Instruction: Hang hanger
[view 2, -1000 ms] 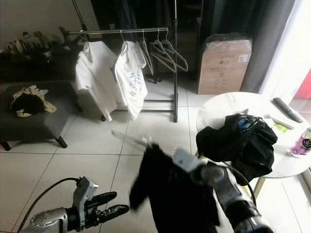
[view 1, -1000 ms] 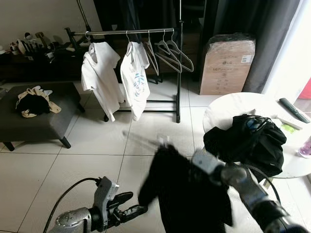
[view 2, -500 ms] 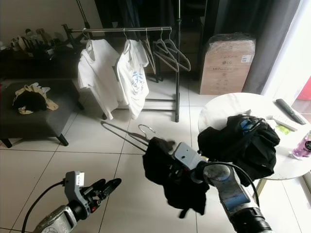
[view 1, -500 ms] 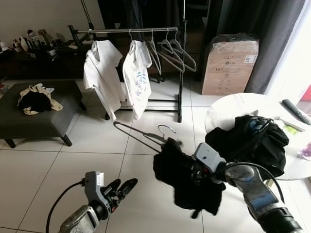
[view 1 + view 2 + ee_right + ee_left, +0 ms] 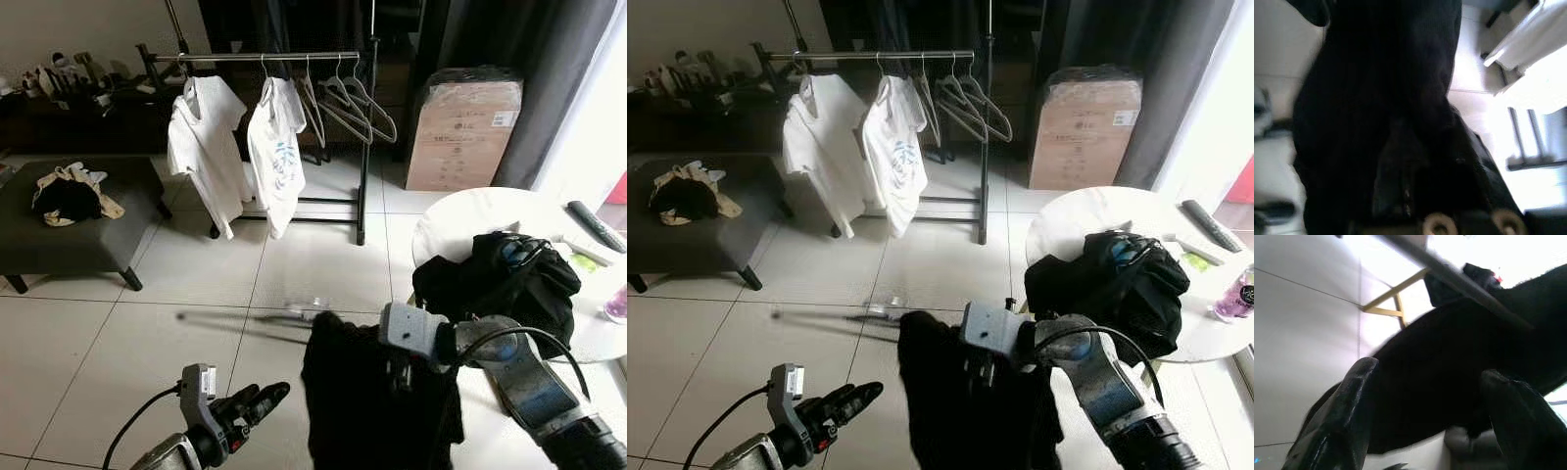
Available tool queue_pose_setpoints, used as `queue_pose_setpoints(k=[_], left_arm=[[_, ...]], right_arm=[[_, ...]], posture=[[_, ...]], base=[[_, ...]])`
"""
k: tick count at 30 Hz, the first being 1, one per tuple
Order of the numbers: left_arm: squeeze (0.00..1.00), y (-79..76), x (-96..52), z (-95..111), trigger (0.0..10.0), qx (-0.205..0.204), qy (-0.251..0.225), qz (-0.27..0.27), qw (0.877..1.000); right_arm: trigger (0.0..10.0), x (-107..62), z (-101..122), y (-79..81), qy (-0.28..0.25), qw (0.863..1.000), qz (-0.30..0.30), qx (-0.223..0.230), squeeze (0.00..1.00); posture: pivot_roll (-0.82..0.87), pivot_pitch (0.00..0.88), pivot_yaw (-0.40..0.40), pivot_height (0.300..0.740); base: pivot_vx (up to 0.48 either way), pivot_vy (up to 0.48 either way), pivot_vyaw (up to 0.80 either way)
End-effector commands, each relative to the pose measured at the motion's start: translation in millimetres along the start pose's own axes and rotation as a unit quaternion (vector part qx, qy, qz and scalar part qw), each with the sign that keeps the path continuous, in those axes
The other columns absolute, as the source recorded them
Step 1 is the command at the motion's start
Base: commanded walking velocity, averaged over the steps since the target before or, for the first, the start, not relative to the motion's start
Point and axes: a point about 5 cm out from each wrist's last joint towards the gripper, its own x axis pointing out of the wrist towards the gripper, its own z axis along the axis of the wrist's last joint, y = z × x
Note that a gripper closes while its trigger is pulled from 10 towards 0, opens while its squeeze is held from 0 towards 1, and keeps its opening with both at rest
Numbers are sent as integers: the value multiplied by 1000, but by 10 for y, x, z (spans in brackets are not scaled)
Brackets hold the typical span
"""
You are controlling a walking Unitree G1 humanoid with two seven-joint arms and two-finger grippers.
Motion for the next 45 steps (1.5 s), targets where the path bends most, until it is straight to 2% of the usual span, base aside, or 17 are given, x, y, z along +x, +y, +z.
queue_pose_setpoints(k=[1,4,5,6,12,17,19,20,21,22,27,28,32,35,37,45], left_arm=[[827,-10,-14,-41,10000,13,17,-9,1000],[804,-55,-1,-94,10000,36,35,-24,998],[467,-60,-1,-113,10000,41,40,-26,998],[0,-68,0,-135,10000,32,41,-33,998],[0,-40,-5,-134,10000,20,36,-36,998],[0,-20,5,-96,10000,18,9,-27,999],[0,-45,8,-7,10000,-25,-41,-35,998],[0,-45,8,-7,10000,-25,-41,-35,998],[0,-86,-26,105,10000,-87,-92,-51,991],[0,-105,-44,127,10000,-99,-101,-58,988],[0,-231,-158,87,10000,-106,-94,-102,985],[0,-282,-225,42,10000,-104,-84,-117,984],[0,-257,-274,10,10000,-112,-81,-108,984],[0,-233,-242,29,10000,-125,-82,-94,984],[0,-271,-176,100,10000,-128,-92,-97,983],[0,-310,-110,158,10000,-147,-111,-105,977]], right_arm=[[10000,-32,154,-120,-1,997,-25,-71,0],[10000,-40,190,-147,9,994,-25,-110,0],[10000,-37,220,-154,4,994,-27,-109,0],[10000,-28,293,-171,-9,994,-33,-103,0],[10000,-10,489,-196,-48,993,-34,-104,0],[10000,-38,512,-215,-44,991,-34,-124,0],[10000,-55,504,-197,-39,988,-35,-147,0],[10000,-55,504,-197,-39,988,-35,-147,0],[10000,-50,501,-151,-50,989,-29,-138,0],[10000,-46,498,-136,-54,989,-28,-131,0],[10000,-12,423,-121,-46,991,-40,-118,0],[10000,-15,394,-144,-39,991,-48,-118,0],[10000,-25,442,-178,-45,990,-53,-124,0],[10000,-39,534,-191,-60,988,-52,-133,0],[10000,-63,606,-169,-73,987,-44,-136,0],[10000,-103,596,-66,-70,987,-17,-143,0]], posture=[[-52,151,30,740],[-51,155,26,740],[-51,157,25,740],[-52,159,24,740],[-47,162,22,740],[-49,164,22,740],[-51,165,22,740],[-51,165,22,740],[-51,165,22,740],[-48,167,24,740],[-45,167,27,740],[-45,167,27,740],[-40,169,26,740],[-42,167,24,740],[-46,167,25,740],[-55,167,21,740]], base=[[0,0,0],[0,0,0],[0,0,0],[0,0,0],[0,0,0],[0,0,0],[0,0,0],[0,0,0],[0,0,0],[0,0,0],[0,0,0],[0,0,0],[0,0,0],[0,0,0],[0,0,0],[0,0,0]])
